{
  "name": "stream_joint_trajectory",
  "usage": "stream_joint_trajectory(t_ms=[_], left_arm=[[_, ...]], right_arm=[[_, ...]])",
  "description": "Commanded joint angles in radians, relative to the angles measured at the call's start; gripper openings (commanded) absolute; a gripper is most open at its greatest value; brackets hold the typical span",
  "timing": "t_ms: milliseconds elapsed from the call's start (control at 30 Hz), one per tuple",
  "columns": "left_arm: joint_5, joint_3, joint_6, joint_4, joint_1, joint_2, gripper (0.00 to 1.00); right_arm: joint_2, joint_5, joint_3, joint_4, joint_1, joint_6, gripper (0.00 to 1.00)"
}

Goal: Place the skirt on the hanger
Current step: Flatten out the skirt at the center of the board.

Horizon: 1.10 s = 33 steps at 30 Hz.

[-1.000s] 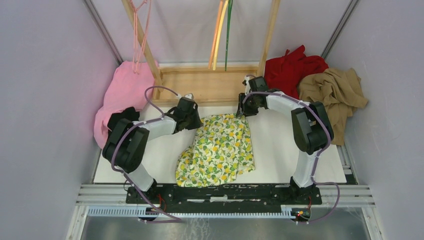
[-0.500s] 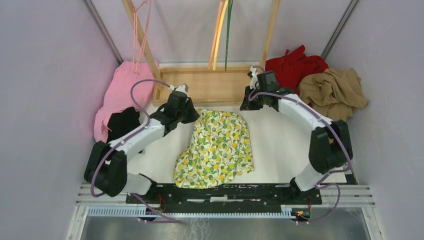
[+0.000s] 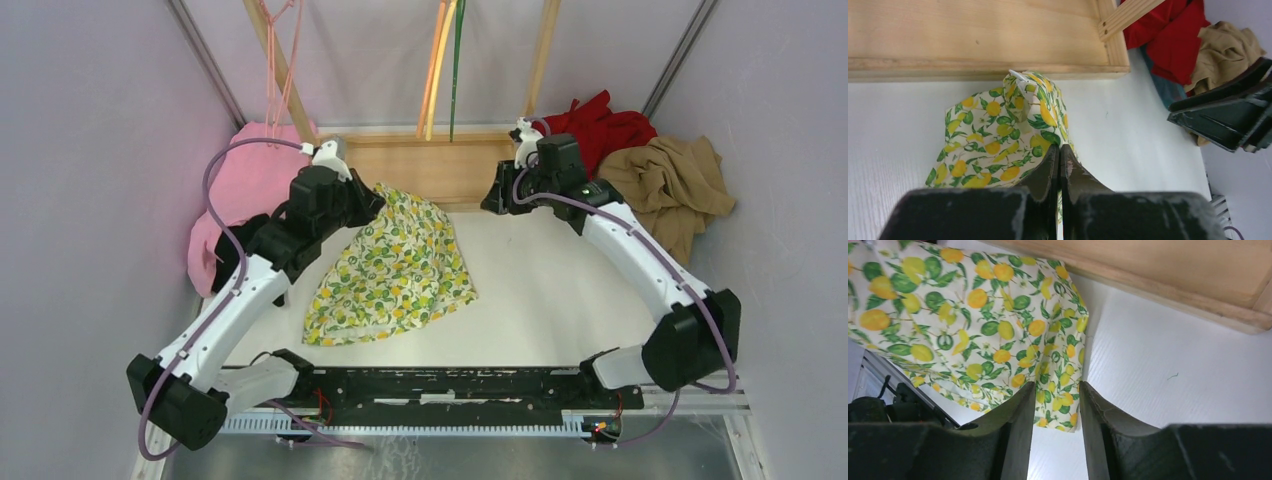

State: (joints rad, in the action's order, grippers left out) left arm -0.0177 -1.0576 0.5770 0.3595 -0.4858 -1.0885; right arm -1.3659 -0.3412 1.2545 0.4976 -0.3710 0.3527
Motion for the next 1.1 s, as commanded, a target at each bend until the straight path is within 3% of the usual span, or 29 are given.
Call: stream_joint_trajectory(t_ms=[0, 100, 233, 400, 567, 800, 1067], left_arm=[[-0.03, -0.007, -0.049, 0.08, -0.001, -0.03, 0.05], [-0.054, 0.047, -0.04, 0.066, -0.001, -0.054, 0.05], [-0.112, 0.085, -0.035, 0.039, 0.0, -0.097, 0.06], [-0.146, 0.074, -0.043, 0.033, 0.001, -0.154, 0.06], [-0.156, 0.075, -0.046, 0.029, 0.008, -0.165, 0.06], [-0.152, 0.069, -0.051, 0.029, 0.011, -0.181, 0.06], [-0.14, 0.073, -0.055, 0.021, 0.016, -0.195, 0.06]], right_arm=[[-0.118, -0.04, -0.065, -0.053, -0.001, 0.011, 0.44], [-0.176, -0.051, -0.109, -0.08, -0.023, 0.006, 0.32], [-0.166, -0.019, -0.195, -0.094, -0.101, -0.003, 0.29], [-0.117, 0.121, -0.267, -0.083, -0.265, 0.002, 0.44], [-0.113, 0.259, -0.285, -0.077, -0.374, 0.025, 0.5], [-0.219, 0.426, -0.226, -0.035, -0.42, 0.031, 0.5], [-0.266, 0.436, -0.188, -0.056, -0.453, 0.032, 0.52]])
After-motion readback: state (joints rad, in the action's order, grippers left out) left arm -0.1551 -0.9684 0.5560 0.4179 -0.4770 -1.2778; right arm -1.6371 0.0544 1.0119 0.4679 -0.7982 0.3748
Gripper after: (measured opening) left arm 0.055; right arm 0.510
